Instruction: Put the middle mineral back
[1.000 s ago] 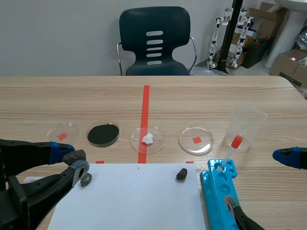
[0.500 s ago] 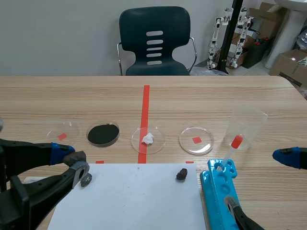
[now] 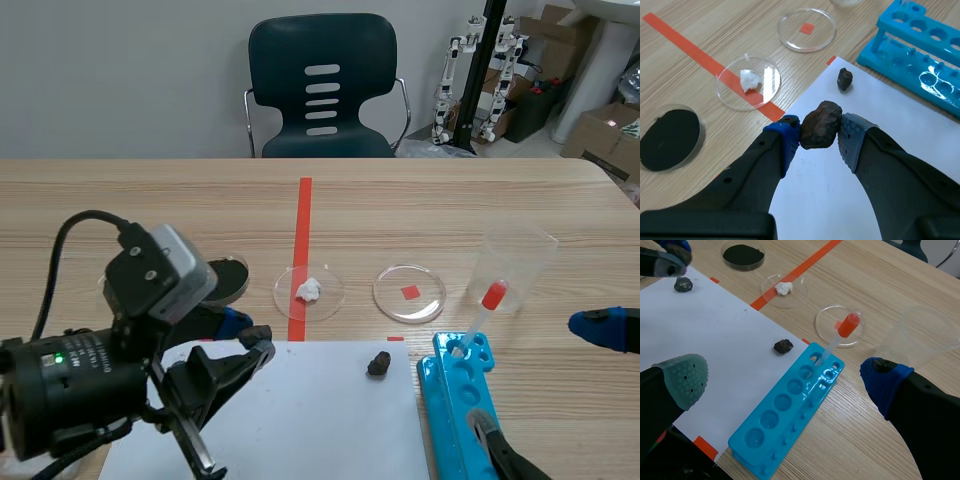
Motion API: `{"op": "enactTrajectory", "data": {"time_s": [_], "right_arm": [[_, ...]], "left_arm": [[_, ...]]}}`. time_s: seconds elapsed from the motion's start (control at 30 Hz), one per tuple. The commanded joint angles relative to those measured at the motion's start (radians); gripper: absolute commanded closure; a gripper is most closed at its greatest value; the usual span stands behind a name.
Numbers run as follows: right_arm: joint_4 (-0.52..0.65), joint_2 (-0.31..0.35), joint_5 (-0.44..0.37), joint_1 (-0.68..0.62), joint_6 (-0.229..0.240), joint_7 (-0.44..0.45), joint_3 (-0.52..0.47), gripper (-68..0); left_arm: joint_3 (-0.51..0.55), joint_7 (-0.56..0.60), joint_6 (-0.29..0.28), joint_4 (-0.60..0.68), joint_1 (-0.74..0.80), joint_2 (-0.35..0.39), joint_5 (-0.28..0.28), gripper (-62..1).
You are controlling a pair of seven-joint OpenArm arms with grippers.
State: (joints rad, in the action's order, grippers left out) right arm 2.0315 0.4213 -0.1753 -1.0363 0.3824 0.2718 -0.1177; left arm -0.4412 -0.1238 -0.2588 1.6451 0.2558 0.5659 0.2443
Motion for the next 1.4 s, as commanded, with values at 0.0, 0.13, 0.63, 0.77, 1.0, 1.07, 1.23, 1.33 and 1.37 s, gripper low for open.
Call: {"op": "enactTrajectory", "data": {"time_s": [0.0, 0.13, 0.63, 0.77, 1.0, 1.07, 1.23, 1.33, 1.37], "right_arm": [[0.005, 0.000, -0.011, 0.008, 0.001, 0.011, -0.006, -64.7], [0.005, 0.000, -0.011, 0.008, 0.001, 0.011, -0.006, -64.7], [0.005, 0.000, -0.011, 0.008, 0.001, 0.011, -0.006, -64.7], [0.005, 0.000, -0.011, 0.008, 0.001, 0.011, -0.006, -64.7], [0.005, 0.000, -0.011, 0.008, 0.001, 0.011, -0.006, -64.7], [0.005, 0.000, -0.011, 0.008, 0.001, 0.011, -0.006, -64.7], [0.005, 0.000, -0.011, 0.008, 0.001, 0.011, -0.006, -64.7], [0.005, 0.000, -0.011, 0.008, 0.001, 0.011, -0.006, -64.7], [0.005, 0.000, -0.011, 0.008, 0.001, 0.011, -0.006, -64.7]], "left_arm": [[-0.018, 0.017, 0.001, -0.004, -0.043, -0.029, -0.003, -14.5], [-0.084, 0.017, 0.001, -0.112, -0.145, -0.073, -0.003, -14.5], [-0.126, 0.007, 0.001, -0.400, -0.288, -0.217, -0.003, -14.5], [-0.126, 0.017, 0.001, -0.462, -0.304, -0.231, -0.003, -14.5], [-0.126, 0.032, 0.001, -0.554, -0.329, -0.255, -0.006, -14.5], [-0.126, 0.035, 0.001, -0.571, -0.331, -0.256, -0.006, -14.5], [-0.126, 0.037, 0.001, -0.581, -0.331, -0.255, -0.006, -14.6], [-0.126, 0.037, 0.001, -0.582, -0.331, -0.255, -0.006, -14.8], [-0.126, 0.037, 0.001, -0.582, -0.331, -0.255, -0.006, -14.9]]}}
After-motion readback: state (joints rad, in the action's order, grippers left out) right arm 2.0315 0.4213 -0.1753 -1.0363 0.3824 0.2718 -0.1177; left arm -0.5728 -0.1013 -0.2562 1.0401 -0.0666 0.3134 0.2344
